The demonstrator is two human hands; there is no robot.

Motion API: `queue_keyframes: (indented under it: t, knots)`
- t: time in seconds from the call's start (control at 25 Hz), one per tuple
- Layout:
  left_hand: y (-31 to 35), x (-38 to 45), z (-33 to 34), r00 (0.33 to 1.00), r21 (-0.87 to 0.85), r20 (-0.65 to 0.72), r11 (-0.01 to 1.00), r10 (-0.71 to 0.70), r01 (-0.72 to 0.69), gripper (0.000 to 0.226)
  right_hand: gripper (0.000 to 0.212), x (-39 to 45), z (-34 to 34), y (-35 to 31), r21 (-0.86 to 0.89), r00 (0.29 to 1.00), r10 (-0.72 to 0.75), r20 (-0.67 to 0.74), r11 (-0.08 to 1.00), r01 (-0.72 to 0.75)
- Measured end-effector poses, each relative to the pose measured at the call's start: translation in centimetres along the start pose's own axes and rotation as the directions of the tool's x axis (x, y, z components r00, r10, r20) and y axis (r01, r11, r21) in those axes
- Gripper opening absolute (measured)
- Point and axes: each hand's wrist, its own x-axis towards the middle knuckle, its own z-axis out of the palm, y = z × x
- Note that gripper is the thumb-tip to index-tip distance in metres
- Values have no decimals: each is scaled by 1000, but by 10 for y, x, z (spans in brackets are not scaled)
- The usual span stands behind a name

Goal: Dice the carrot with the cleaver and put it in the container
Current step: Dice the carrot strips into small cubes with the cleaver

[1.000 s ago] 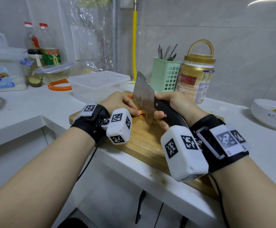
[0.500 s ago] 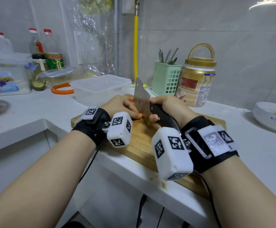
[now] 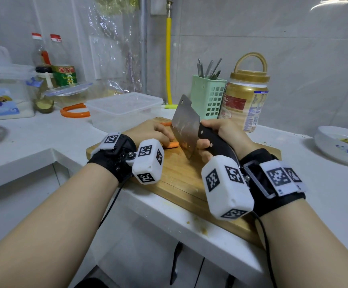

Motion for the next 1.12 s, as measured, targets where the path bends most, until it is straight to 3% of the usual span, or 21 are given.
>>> queue_keyframes:
  t: [0.64, 1.12]
  knots:
    - [-6, -1, -1, 998, -17, -27, 998, 57, -58, 5, 24, -5, 8, 1, -85, 1000, -26, -6, 996, 26]
    - [-7, -1, 0, 996, -55, -44, 996, 71, -74, 6, 15, 6, 17, -9, -103, 1000, -12, -22, 995, 10]
